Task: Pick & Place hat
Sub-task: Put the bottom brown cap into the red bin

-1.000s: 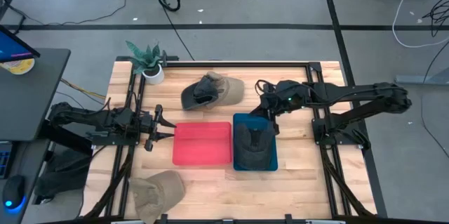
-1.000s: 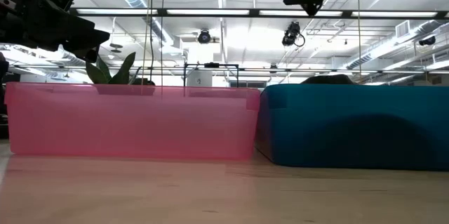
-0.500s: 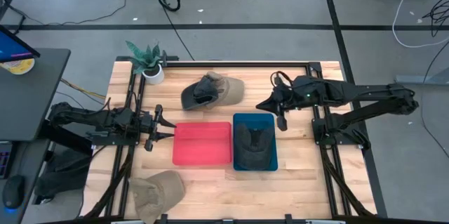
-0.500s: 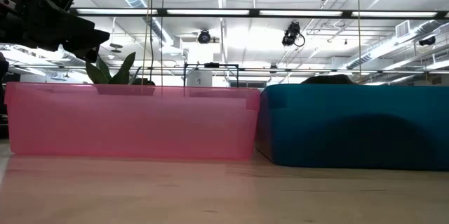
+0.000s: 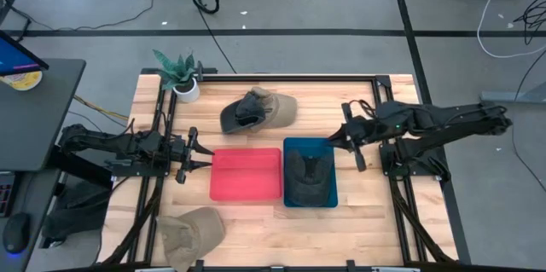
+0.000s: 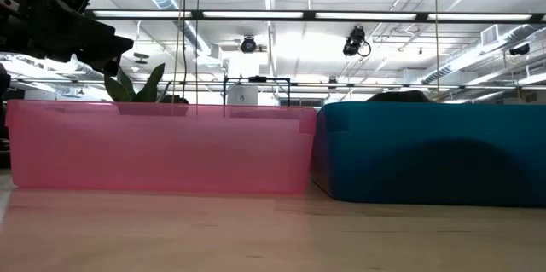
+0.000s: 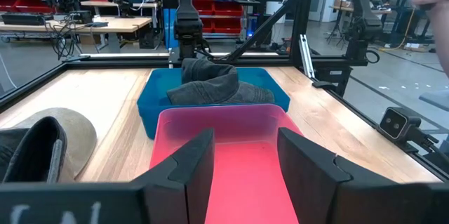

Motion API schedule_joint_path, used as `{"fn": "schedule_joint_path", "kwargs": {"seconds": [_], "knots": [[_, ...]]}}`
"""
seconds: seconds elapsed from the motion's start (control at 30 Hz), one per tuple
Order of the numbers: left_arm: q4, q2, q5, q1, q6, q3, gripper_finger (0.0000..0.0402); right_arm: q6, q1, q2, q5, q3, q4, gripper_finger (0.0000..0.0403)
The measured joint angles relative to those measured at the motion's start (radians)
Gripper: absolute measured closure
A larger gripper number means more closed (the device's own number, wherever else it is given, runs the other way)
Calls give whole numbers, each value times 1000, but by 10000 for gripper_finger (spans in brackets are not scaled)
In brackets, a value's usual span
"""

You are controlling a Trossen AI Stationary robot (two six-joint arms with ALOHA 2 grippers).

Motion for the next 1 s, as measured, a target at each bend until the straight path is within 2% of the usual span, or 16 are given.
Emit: {"fn": "schedule_joint_path", "kwargs": {"seconds": [0.27, 0.53, 0.73, 1.0], "knots": [[0, 0, 0, 0, 0, 0, 241, 14, 0, -164, 0, -108, 55, 389], [0, 0, 0, 0, 0, 0, 241, -87, 0, -315, 2, -248, 175, 389], [0, 0, 0, 0, 0, 0, 241, -118, -4, -404, 113, -331, 187, 389], [0, 0, 0, 0, 0, 0, 241, -165, -3, -498, 125, -404, 202, 389]]}}
